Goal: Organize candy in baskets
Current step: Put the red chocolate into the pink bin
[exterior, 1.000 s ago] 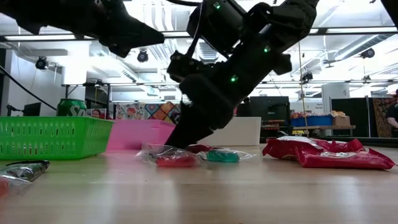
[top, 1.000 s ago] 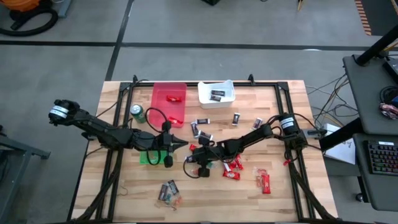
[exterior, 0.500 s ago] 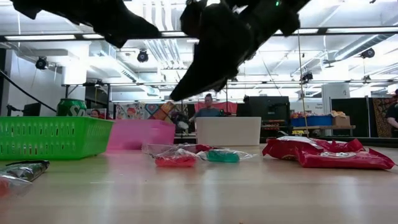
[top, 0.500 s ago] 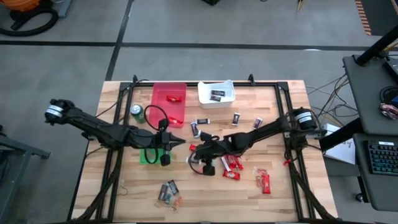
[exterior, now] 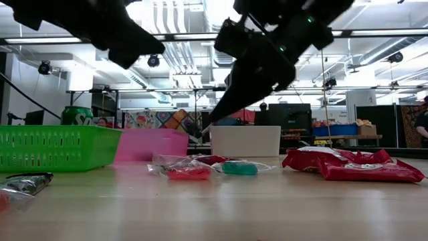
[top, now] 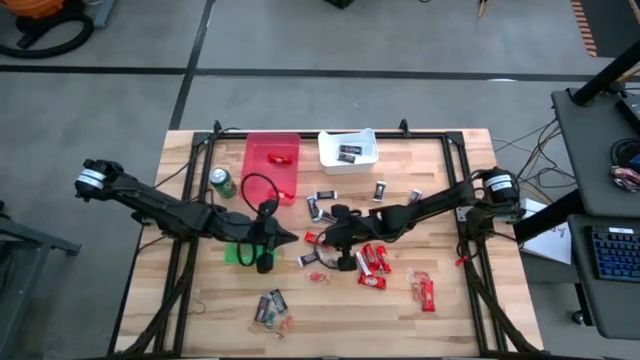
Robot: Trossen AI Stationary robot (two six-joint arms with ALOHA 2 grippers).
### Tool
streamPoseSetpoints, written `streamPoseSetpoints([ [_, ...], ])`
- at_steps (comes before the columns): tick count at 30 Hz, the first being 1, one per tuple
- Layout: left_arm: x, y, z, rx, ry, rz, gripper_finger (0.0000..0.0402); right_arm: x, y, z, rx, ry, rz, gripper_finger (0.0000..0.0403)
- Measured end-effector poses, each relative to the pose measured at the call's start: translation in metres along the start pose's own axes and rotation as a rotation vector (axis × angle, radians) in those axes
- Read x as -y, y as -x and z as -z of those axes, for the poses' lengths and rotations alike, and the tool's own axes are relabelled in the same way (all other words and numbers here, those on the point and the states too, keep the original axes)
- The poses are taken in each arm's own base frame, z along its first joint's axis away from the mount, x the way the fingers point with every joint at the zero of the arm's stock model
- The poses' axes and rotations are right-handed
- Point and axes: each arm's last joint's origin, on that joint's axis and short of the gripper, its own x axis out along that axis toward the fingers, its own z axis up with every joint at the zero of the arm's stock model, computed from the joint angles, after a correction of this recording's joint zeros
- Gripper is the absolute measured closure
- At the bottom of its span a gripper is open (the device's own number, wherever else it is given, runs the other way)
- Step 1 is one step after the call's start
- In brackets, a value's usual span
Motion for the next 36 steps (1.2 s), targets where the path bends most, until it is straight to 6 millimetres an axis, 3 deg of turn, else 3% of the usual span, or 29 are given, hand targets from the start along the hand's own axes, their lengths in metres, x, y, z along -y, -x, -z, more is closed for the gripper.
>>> streamPoseSetpoints([
  [8,0.004,-0.020,0.014,-0.055,-0.003,-0.004,0.0402,-0.001,-0.004,0.023,0.127,0.000,0.003,0.0394],
  [16,0.008,-0.035,0.014,-0.059,-0.021,-0.011,0.0381,-0.002,-0.004,0.035,0.171,-0.052,0.009,0.0389],
  [29,0.011,-0.045,0.007,-0.095,-0.082,-0.027,0.0364,0.001,-0.004,0.034,0.189,-0.096,0.065,0.0254],
  [36,0.010,-0.038,0.004,-0.127,-0.120,-0.031,0.0364,0.000,-0.016,0.038,0.211,-0.113,0.071,0.0227],
])
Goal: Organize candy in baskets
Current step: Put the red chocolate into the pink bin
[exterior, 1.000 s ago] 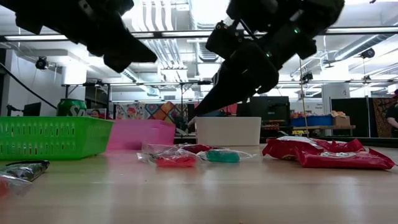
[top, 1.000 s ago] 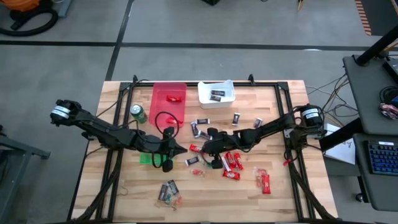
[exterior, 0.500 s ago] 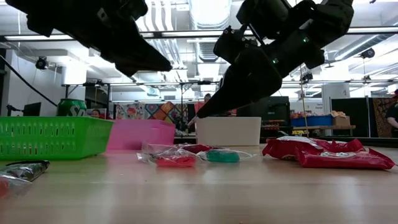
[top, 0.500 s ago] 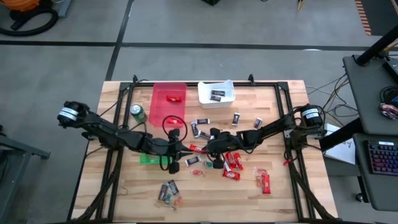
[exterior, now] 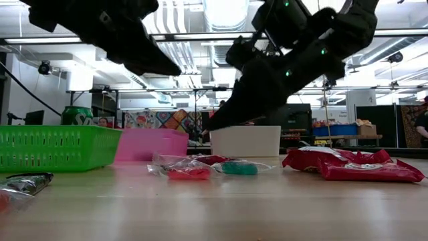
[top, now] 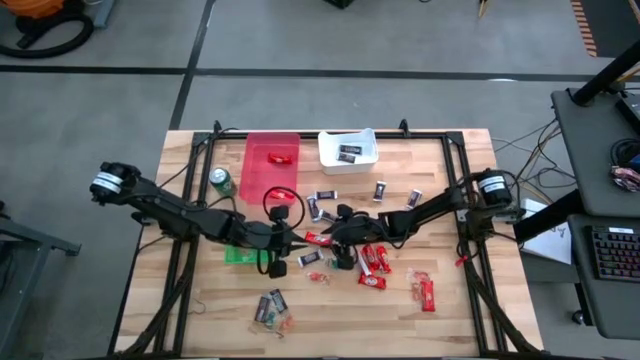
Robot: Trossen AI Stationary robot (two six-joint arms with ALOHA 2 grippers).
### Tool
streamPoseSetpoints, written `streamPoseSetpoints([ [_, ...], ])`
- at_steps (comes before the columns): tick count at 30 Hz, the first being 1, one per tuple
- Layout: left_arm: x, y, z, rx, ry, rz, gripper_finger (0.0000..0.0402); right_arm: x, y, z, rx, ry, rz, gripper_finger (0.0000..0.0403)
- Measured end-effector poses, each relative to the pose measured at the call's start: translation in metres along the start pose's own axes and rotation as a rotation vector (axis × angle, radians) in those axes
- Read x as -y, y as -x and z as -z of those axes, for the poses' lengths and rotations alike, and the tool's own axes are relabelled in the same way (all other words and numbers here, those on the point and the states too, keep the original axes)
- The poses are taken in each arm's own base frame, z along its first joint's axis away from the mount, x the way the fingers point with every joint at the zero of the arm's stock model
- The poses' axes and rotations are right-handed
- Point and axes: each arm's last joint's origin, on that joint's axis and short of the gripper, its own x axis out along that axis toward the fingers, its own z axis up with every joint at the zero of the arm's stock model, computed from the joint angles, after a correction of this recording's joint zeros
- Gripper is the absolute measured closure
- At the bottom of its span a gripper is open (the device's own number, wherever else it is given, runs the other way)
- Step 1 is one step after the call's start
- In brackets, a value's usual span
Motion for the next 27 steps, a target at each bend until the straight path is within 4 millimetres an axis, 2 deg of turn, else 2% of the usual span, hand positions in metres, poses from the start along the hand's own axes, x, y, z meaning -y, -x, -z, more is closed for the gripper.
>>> streamPoseSetpoints([
  [7,-0.005,0.019,-0.007,0.001,0.011,0.001,0.0364,0.003,-0.012,0.013,-0.017,-0.025,0.025,0.0227],
  [17,-0.013,0.052,-0.018,0.063,0.029,0.008,0.0364,0.004,-0.018,0.024,-0.057,-0.059,0.029,0.0227],
  [27,-0.021,0.082,-0.021,0.070,0.039,0.007,0.0364,0.007,-0.032,0.040,-0.101,-0.094,0.042,0.0228],
])
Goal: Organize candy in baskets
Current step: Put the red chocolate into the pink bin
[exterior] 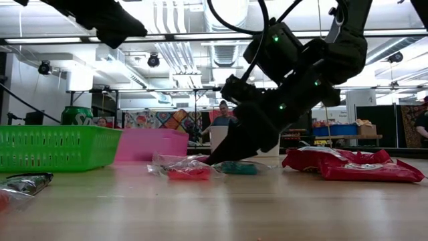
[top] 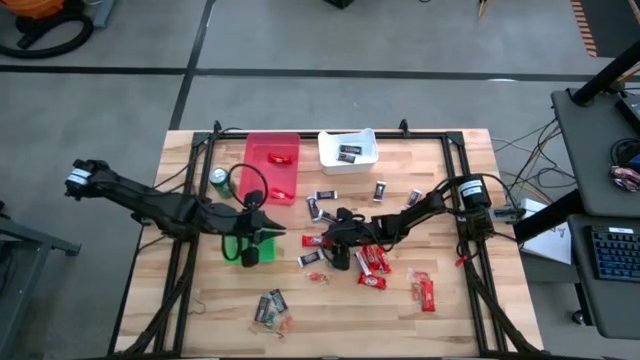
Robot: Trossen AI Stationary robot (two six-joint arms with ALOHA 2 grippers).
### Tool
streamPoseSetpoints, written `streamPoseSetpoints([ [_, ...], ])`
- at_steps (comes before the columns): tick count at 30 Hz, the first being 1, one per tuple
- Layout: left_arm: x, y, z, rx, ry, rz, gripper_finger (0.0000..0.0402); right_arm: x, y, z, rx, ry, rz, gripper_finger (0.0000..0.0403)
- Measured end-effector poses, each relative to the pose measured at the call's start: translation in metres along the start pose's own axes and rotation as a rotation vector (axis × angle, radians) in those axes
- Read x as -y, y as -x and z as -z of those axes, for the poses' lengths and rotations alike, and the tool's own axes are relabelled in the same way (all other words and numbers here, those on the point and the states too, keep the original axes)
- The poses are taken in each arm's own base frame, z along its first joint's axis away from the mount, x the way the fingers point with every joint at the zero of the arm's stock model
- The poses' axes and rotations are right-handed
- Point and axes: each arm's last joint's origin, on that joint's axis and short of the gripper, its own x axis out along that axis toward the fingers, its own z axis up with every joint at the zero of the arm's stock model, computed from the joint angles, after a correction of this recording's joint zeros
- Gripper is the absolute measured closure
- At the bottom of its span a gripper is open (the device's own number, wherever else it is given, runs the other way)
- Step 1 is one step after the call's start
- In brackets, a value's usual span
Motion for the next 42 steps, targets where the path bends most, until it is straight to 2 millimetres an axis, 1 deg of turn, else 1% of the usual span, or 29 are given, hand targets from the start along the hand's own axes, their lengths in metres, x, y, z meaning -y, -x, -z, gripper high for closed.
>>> streamPoseSetpoints([
  [2,-0.001,0.004,-0.001,0.009,0.006,0.001,0.0364,0.000,0.000,0.000,0.000,-0.001,0.001,0.0234],
  [5,-0.003,0.009,0.002,-0.023,0.022,-0.004,0.0364,0.000,-0.001,0.000,-0.001,0.000,0.002,0.0255],
  [7,-0.004,0.010,0.007,-0.070,0.035,-0.011,0.0364,0.000,-0.001,0.000,-0.001,0.003,0.002,0.0275],
  [11,-0.005,0.009,0.018,-0.109,0.067,-0.019,0.0364,0.000,-0.001,0.000,-0.003,0.011,0.002,0.0315],
  [14,-0.005,0.007,0.024,-0.127,0.084,-0.024,0.0364,0.000,-0.001,0.000,-0.005,0.014,0.000,0.0333],
  [20,-0.005,0.007,0.025,-0.128,0.089,-0.025,0.0364,0.000,0.003,-0.004,0.001,0.026,-0.006,0.0338],
  [23,-0.005,0.007,0.025,-0.130,0.091,-0.025,0.0364,0.000,0.009,-0.010,0.005,0.040,-0.006,0.0339],
  [33,-0.007,0.011,0.028,-0.163,0.102,-0.033,0.0364,0.001,0.030,-0.040,0.123,0.057,-0.015,0.0339],
  [38,-0.009,0.017,0.029,-0.175,0.102,-0.035,0.0364,0.012,0.037,-0.055,0.171,0.068,0.013,0.0339],
  [42,-0.011,0.026,0.028,-0.162,0.111,-0.033,0.0364,0.024,0.037,-0.074,0.195,0.099,0.031,0.0339],
])
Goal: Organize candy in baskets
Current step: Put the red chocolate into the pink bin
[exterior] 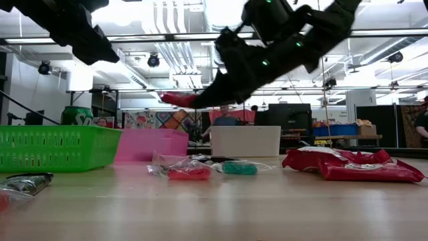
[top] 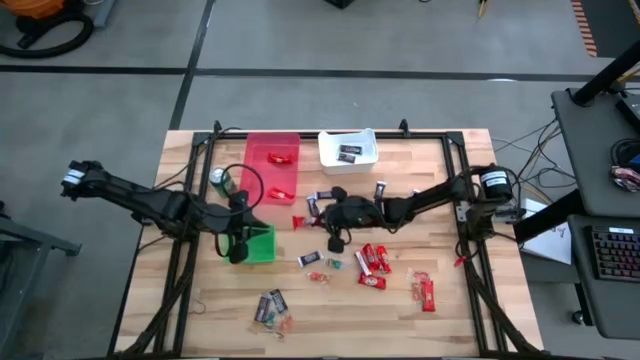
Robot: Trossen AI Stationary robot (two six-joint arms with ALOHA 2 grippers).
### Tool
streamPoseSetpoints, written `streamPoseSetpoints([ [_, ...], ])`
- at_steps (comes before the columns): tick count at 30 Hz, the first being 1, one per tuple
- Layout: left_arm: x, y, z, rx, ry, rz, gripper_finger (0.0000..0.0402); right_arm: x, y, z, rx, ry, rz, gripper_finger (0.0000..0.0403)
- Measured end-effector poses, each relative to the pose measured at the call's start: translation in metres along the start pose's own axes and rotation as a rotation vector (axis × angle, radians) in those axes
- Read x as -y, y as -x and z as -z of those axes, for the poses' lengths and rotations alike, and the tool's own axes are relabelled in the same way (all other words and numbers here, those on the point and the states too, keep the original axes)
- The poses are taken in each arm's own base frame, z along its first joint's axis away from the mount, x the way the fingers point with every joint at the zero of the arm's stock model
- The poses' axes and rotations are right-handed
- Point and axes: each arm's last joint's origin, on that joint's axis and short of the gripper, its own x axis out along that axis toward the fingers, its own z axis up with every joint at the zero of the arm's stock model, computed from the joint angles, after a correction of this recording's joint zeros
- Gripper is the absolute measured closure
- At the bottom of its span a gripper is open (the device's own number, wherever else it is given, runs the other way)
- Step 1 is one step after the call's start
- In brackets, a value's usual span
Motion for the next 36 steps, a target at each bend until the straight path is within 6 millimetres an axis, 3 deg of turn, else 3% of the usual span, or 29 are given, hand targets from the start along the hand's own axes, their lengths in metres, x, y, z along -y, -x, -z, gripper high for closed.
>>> streamPoseSetpoints([
  [8,-0.005,0.017,-0.002,0.061,0.010,0.012,0.0364,0.035,-0.017,-0.032,-0.005,0.074,0.076,0.0339],
  [16,-0.011,0.031,0.000,0.089,0.024,-0.048,0.0364,0.076,-0.037,-0.048,-0.015,0.094,0.160,0.0339],
  [23,-0.013,0.035,0.000,0.107,0.027,-0.050,0.0364,0.108,-0.055,-0.053,-0.008,0.117,0.216,0.0339],
  [36,-0.013,0.034,0.002,0.095,0.026,-0.054,0.0364,0.152,-0.108,-0.038,-0.018,0.098,0.244,0.0339],
])
